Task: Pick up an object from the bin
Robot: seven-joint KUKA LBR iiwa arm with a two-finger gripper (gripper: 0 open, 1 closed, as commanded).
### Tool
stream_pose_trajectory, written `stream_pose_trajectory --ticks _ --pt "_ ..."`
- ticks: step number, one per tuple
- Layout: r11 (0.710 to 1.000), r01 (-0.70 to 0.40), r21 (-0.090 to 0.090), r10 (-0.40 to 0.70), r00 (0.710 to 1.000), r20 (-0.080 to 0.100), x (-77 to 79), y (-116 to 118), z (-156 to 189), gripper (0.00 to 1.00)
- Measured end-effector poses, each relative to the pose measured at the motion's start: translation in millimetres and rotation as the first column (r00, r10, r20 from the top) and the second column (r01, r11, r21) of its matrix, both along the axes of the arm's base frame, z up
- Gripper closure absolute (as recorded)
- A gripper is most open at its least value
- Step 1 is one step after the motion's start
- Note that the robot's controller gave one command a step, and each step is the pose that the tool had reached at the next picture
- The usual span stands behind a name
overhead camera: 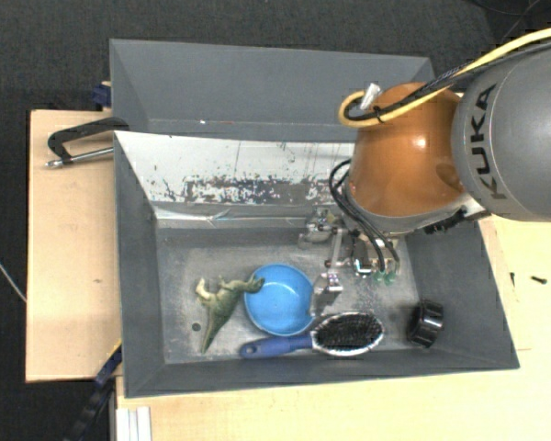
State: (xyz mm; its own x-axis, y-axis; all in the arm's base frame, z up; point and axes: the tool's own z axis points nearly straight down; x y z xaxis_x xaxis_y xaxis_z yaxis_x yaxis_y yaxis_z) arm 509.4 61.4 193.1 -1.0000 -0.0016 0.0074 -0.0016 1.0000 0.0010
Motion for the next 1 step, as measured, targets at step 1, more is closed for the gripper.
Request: stream_pose_trajectory --ticks 1 --pt "0.967 -0.256 -0.002 0.256 0.966 0.012 46.0 65.3 -120.5 0.0"
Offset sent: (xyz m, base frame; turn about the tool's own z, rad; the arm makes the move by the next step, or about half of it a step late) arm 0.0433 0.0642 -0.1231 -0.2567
